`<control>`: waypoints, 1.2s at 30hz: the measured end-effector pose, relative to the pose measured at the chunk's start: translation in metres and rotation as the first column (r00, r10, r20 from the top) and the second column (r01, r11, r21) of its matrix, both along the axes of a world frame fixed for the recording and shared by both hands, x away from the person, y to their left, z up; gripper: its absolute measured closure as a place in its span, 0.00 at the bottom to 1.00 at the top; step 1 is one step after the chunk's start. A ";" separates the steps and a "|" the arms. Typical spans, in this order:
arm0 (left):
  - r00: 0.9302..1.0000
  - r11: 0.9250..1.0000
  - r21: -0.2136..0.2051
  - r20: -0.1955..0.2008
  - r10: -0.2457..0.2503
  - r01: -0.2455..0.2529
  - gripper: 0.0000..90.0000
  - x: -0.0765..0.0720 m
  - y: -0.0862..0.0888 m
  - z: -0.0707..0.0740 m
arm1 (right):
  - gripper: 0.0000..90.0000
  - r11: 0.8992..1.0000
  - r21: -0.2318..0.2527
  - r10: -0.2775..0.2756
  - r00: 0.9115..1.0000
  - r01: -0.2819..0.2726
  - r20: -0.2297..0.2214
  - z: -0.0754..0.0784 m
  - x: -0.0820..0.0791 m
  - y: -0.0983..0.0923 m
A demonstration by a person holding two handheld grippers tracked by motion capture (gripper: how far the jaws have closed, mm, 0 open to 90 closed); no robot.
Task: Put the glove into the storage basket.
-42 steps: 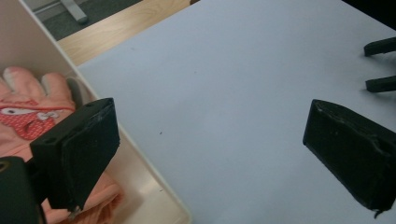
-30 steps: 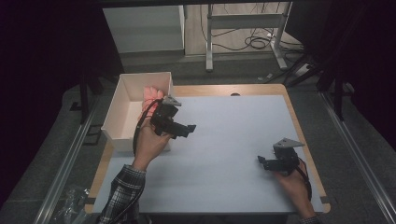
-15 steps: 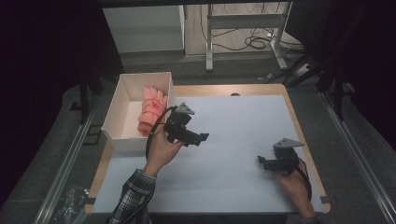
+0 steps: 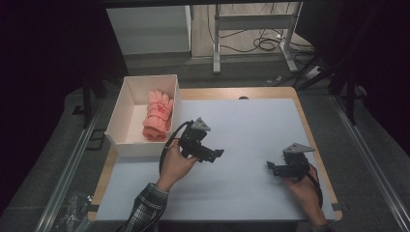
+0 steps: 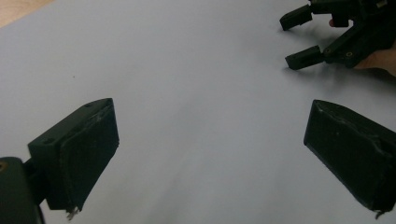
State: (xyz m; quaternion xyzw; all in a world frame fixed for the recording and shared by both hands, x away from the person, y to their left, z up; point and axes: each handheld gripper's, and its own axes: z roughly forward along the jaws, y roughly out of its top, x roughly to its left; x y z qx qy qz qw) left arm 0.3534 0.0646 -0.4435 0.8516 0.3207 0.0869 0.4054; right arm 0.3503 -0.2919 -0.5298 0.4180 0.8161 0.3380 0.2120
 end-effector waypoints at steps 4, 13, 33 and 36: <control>1.000 1.000 -0.001 -0.006 -0.008 0.008 0.04 -0.004 -0.002 -0.009 | 0.22 1.000 0.001 -0.001 1.000 0.001 0.001 0.000 0.000 0.000; 1.000 1.000 -0.007 -0.018 -0.012 0.012 0.04 -0.012 -0.003 -0.032 | 0.22 1.000 0.001 -0.001 1.000 0.001 0.000 0.000 0.000 0.000; 0.999 1.000 0.018 -0.034 0.003 -0.002 0.04 -0.027 0.012 -0.079 | 0.22 1.000 0.001 -0.001 1.000 0.001 0.001 0.000 0.000 0.000; 0.999 1.000 0.018 -0.039 0.011 -0.010 0.04 -0.029 0.014 -0.085 | 0.22 1.000 0.001 -0.001 1.000 0.001 0.001 0.000 0.000 0.000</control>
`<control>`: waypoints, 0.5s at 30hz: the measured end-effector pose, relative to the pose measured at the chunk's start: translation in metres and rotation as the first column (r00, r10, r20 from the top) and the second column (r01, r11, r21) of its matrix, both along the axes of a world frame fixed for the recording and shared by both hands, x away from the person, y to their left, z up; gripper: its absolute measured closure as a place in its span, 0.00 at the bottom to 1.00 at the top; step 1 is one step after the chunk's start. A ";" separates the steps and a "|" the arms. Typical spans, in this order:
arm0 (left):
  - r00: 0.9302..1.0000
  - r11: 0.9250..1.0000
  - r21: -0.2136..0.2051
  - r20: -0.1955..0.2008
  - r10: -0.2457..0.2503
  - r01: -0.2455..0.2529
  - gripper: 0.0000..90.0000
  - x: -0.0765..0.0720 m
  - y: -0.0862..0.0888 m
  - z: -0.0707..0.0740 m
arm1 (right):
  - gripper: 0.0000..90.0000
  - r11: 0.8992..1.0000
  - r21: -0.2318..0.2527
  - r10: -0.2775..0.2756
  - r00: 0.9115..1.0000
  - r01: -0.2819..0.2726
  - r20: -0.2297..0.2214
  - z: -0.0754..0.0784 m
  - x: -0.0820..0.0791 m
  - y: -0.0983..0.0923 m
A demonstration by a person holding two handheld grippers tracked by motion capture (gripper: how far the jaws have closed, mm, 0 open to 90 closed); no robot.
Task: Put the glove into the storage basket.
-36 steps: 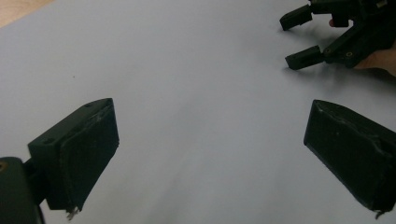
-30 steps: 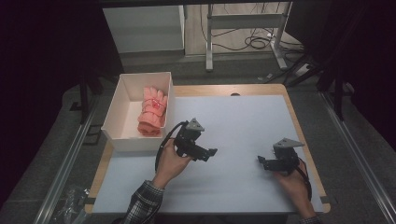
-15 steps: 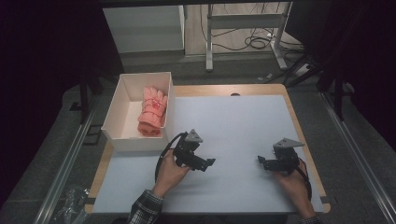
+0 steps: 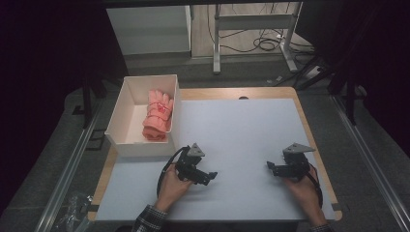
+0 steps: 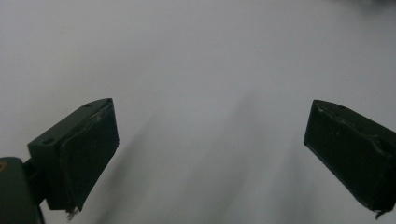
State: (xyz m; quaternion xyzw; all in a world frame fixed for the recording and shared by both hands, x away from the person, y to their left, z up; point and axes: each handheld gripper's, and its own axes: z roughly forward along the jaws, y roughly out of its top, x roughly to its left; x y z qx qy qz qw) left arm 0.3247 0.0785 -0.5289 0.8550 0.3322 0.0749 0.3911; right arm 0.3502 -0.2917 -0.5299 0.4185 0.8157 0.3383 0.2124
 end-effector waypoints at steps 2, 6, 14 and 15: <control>1.000 1.000 0.015 -0.003 0.001 -0.001 0.04 -0.001 0.001 -0.004 | 0.22 1.000 0.000 0.000 1.000 0.000 0.000 0.000 0.000 0.000; 1.000 1.000 0.029 -0.006 0.006 -0.006 0.04 -0.002 0.001 -0.010 | 0.22 1.000 0.000 0.000 1.000 0.000 0.000 0.000 0.000 0.000; 1.000 0.999 0.044 0.022 0.008 -0.009 0.03 -0.005 0.000 -0.017 | 0.22 1.000 0.000 0.000 1.000 0.000 0.000 0.000 0.000 0.000; 1.000 0.998 0.063 0.029 0.005 -0.006 0.03 -0.006 -0.001 -0.017 | 0.22 1.000 0.000 0.000 1.000 0.000 0.000 0.000 0.000 0.000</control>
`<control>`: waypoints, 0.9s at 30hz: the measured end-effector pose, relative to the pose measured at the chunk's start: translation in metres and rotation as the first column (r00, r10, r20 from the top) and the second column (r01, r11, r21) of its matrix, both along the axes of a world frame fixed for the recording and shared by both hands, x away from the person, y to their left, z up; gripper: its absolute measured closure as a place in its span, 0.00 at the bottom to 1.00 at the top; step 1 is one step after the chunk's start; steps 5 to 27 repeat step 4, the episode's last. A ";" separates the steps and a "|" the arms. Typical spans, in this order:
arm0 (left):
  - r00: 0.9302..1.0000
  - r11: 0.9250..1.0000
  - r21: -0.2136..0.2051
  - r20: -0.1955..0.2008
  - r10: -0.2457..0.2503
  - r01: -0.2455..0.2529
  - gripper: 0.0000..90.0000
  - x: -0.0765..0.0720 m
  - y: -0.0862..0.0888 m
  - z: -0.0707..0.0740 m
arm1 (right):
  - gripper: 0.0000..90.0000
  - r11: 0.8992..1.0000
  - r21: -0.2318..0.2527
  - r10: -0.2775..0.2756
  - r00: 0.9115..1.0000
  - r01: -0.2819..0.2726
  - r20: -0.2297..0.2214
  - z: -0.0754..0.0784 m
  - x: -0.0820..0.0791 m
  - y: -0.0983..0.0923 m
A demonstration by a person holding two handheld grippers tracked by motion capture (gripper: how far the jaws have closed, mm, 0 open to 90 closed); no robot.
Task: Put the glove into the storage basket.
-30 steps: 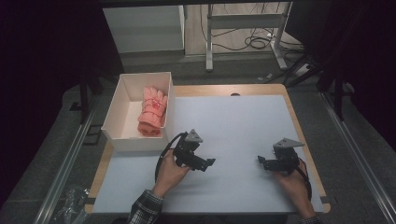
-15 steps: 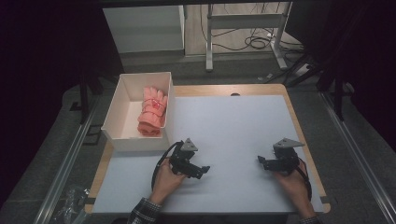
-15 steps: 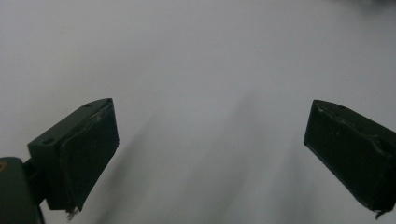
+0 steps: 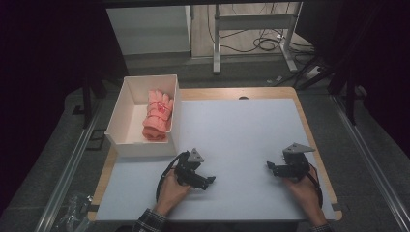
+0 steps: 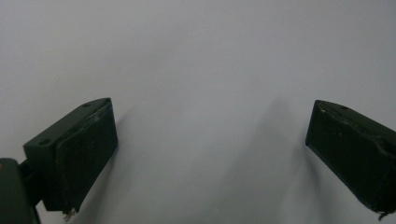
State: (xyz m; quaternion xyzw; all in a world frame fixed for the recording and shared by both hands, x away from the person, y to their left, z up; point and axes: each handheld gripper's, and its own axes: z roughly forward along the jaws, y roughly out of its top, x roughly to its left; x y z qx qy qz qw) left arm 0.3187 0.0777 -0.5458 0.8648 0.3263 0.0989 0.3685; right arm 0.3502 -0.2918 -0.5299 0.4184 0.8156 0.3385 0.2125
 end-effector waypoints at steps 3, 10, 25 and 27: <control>1.000 0.999 0.036 0.015 -0.006 0.005 0.01 -0.001 -0.004 -0.001 | 0.22 1.000 0.001 0.000 1.000 0.000 0.001 0.000 0.000 0.000; 1.000 0.999 0.036 0.015 -0.006 0.005 0.01 -0.001 -0.004 -0.001 | 0.21 1.000 -0.001 0.000 1.000 0.000 0.000 0.000 0.000 0.000; 1.000 0.999 0.036 0.015 -0.006 0.005 0.01 -0.001 -0.004 -0.001 | 0.21 1.000 -0.001 0.000 1.000 0.000 0.000 0.000 0.000 0.000; 1.000 0.999 0.036 0.015 -0.006 0.005 0.01 -0.001 -0.004 -0.001 | 0.21 1.000 -0.001 0.000 1.000 0.000 0.000 0.000 0.000 0.000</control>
